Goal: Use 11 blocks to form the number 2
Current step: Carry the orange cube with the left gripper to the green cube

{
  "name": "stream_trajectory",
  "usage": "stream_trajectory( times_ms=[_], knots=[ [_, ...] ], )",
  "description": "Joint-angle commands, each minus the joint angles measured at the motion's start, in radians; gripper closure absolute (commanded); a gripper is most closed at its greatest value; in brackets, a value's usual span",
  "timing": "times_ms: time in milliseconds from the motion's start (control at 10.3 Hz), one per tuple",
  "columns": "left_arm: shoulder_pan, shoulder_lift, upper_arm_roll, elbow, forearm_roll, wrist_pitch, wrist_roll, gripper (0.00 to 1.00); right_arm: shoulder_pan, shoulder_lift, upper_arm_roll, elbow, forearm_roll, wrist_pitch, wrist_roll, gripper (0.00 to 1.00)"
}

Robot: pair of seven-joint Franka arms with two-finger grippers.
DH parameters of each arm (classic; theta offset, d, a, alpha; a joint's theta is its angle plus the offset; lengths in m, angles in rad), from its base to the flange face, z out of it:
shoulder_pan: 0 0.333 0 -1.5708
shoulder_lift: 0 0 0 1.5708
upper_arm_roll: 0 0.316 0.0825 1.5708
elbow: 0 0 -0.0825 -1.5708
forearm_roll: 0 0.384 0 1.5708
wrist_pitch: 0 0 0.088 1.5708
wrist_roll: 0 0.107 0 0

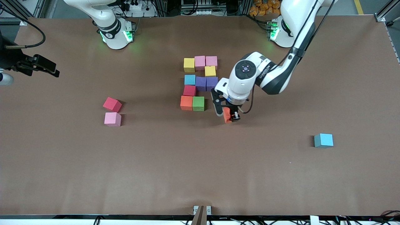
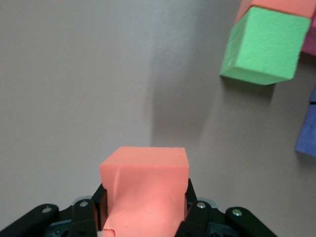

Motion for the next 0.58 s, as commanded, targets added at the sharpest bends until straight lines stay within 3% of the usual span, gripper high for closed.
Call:
stream_trajectory(
  times_ms=[0, 292, 487],
  knots=[
    [-0.011, 0.013, -0.019, -0.049, 0.026, 0.1, 0.011, 0.75, 0.017, 0.007, -0.004, 0.025, -0.003, -0.019, 0.034, 0.0],
    [-0.012, 0.015, -0.049, -0.095, 0.027, 0.139, 0.011, 0.75, 0.038, 0.007, -0.004, 0.036, -0.007, -0.021, 0.039, 0.0],
    [-0.012, 0.024, -0.068, -0.104, 0.103, 0.141, 0.01, 0.76, 0.04, 0.007, -0.004, 0.039, -0.007, -0.021, 0.039, 0.0]
  ],
)
